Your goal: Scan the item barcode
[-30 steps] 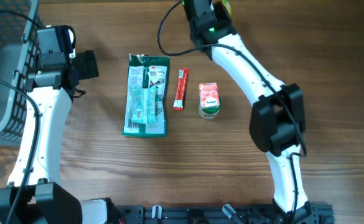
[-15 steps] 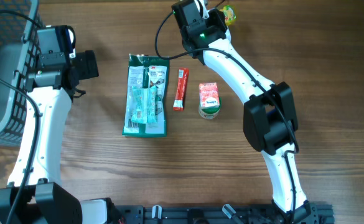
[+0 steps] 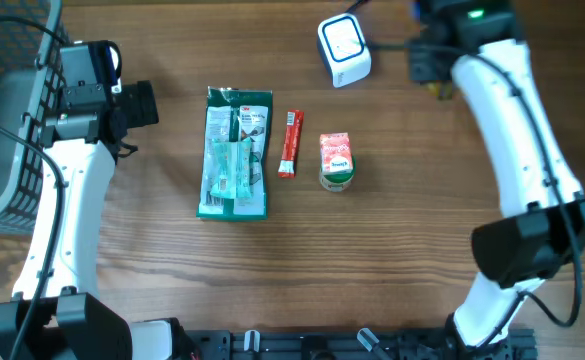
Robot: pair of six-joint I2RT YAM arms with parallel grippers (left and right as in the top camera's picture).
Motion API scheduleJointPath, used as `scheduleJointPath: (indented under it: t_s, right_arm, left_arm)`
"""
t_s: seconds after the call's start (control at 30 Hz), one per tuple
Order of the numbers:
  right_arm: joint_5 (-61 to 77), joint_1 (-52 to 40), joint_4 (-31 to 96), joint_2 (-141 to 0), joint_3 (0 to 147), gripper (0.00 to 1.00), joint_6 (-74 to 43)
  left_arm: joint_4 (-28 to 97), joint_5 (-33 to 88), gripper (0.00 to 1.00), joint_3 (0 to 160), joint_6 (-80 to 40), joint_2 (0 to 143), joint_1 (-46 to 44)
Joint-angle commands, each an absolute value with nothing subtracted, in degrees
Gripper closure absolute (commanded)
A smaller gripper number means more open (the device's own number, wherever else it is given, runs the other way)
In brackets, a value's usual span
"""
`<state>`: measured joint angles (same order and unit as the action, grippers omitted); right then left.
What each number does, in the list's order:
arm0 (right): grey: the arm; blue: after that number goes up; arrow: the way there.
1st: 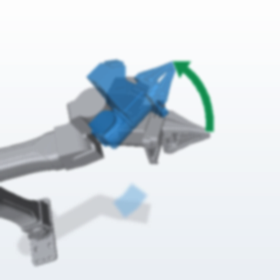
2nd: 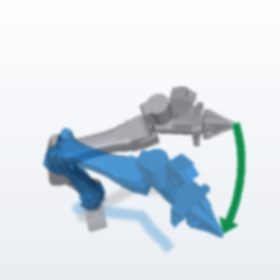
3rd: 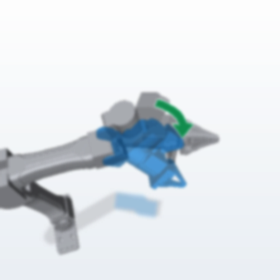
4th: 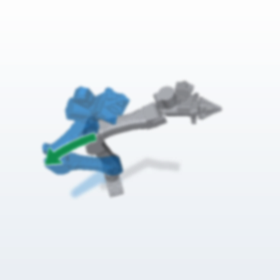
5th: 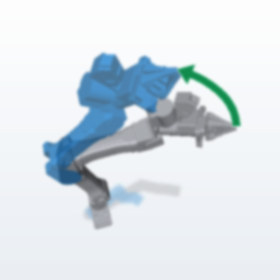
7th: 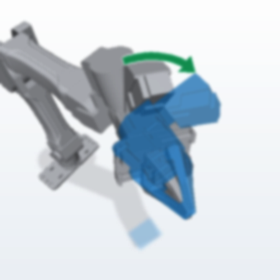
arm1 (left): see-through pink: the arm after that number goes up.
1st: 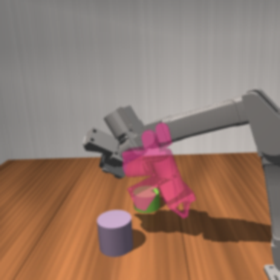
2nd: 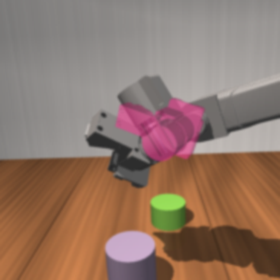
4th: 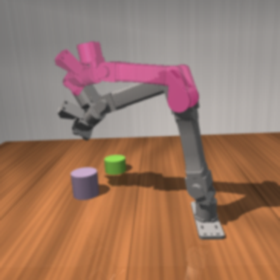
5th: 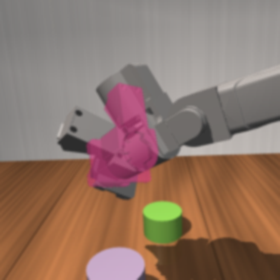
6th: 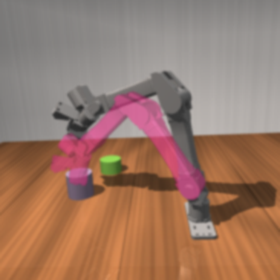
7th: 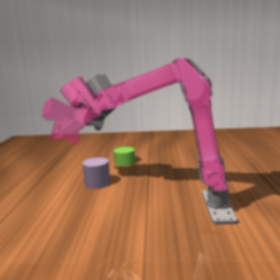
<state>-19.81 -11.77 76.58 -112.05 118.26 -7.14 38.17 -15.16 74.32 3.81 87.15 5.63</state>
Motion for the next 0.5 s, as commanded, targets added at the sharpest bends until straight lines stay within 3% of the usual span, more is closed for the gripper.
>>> scheduleJointPath:
  t_s: [0.0, 0.17, 0.47]
  right_arm:
    - [-4.9, -3.4, 79.7, -112.6, 117.7, 0.96, -6.9]
    - [11.7, 6.9, 85.3, -112.5, 117.7, 0.96, 0.2]
    - [14.7, 9.6, 87.9, -109.9, 117.6, 0.96, 3.4]
  left_arm:
    - [38.0, -15.3, 0.00, 74.5, 4.3, 87.1, 5.7]
    - [38.0, -15.3, 0.00, 74.5, 4.3, 87.1, 5.7]
    - [38.0, -15.3, 0.00, 74.5, 4.3, 87.1, 5.7]
